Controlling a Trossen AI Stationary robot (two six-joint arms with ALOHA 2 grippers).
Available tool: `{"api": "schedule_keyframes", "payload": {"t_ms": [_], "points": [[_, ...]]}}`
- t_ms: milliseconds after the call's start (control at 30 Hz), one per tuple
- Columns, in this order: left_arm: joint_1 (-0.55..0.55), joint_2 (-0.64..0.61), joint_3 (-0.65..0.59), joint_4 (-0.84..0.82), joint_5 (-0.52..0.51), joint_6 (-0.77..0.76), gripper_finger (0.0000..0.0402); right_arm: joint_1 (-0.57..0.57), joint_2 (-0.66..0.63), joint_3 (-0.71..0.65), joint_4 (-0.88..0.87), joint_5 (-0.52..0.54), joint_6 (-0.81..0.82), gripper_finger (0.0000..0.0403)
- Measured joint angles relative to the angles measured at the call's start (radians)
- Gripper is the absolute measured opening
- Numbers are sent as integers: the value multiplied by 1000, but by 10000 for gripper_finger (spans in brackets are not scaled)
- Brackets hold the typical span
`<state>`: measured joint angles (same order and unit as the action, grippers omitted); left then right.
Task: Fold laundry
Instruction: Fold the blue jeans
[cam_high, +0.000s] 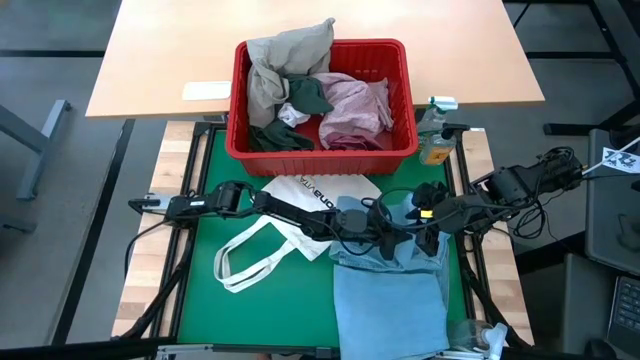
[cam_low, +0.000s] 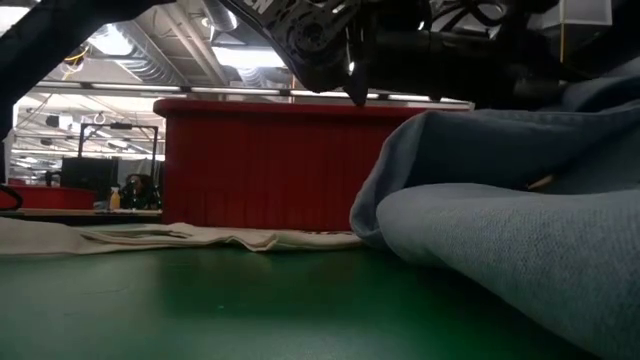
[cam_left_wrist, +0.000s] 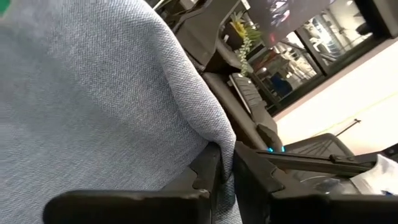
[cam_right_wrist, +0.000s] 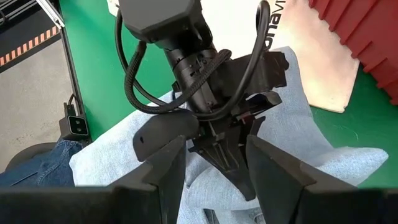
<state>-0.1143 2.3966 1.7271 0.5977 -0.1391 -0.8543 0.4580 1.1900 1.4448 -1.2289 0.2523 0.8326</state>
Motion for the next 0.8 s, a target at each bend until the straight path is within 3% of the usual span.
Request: {"api": "schedule_keyframes", "payload": {"t_ms": [433, 667, 800], "points": [[1, 0, 0, 1, -17, 6, 133, 0, 0, 0, 0, -10, 0, 170], [24, -25, 0, -10, 108, 305, 129, 2, 10, -18, -11, -12, 0, 170], [37, -85, 2, -126, 167, 415, 117, 16, 12, -93, -3, -27, 9, 170]]}}
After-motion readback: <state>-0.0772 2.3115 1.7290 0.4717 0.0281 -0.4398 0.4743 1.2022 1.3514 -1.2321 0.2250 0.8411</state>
